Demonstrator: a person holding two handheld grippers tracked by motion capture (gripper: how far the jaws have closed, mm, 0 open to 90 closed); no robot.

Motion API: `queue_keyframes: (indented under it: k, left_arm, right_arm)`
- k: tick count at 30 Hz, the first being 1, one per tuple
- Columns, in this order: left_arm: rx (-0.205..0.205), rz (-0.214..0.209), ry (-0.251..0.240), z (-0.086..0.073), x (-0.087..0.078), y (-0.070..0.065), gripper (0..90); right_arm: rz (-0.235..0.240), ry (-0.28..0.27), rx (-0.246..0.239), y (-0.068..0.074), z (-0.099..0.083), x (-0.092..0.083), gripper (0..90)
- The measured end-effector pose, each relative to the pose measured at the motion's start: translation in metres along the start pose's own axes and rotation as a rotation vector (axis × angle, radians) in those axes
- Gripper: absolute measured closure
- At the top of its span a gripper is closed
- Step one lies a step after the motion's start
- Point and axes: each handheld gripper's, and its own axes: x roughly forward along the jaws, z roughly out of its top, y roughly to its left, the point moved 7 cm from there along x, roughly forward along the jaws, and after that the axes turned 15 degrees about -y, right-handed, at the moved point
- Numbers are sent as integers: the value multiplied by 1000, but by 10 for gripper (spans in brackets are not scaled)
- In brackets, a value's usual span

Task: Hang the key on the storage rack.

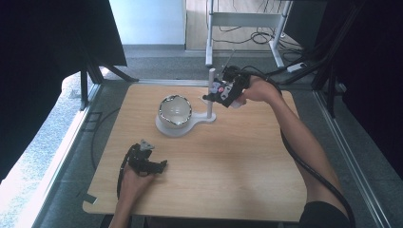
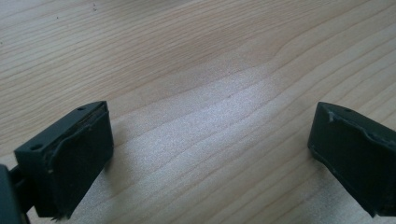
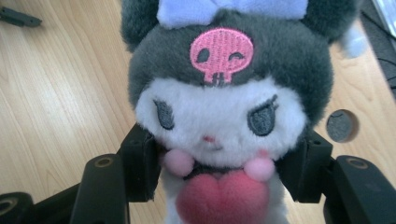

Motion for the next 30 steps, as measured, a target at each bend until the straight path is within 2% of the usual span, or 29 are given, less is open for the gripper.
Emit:
queue_keyframes:
  k: [9, 18, 21, 23, 26, 28, 30]
  left_arm:
    - [0, 2, -4, 0, 0, 0, 0]
    - [0, 3, -6, 0, 1, 0, 0]
    - [0, 3, -7, 0, 1, 0, 0]
    - [0, 2, -7, 0, 1, 0, 0]
    - [0, 3, -7, 0, 1, 0, 0]
    - [0, 3, -7, 0, 1, 0, 0]
    - [0, 3, -7, 0, 1, 0, 0]
  right_arm:
    - [20, 15, 15, -1, -17, 27, 390]
    - [12, 19, 15, -3, -26, 45, 385]
    - [-6, 33, 25, -7, -33, 54, 380]
    - [-26, 29, 39, -11, -37, 57, 378]
    - [-29, 17, 43, -13, -39, 61, 374]
    - [-27, 15, 35, -12, -40, 63, 356]
    - [-23, 11, 17, -11, -40, 65, 291]
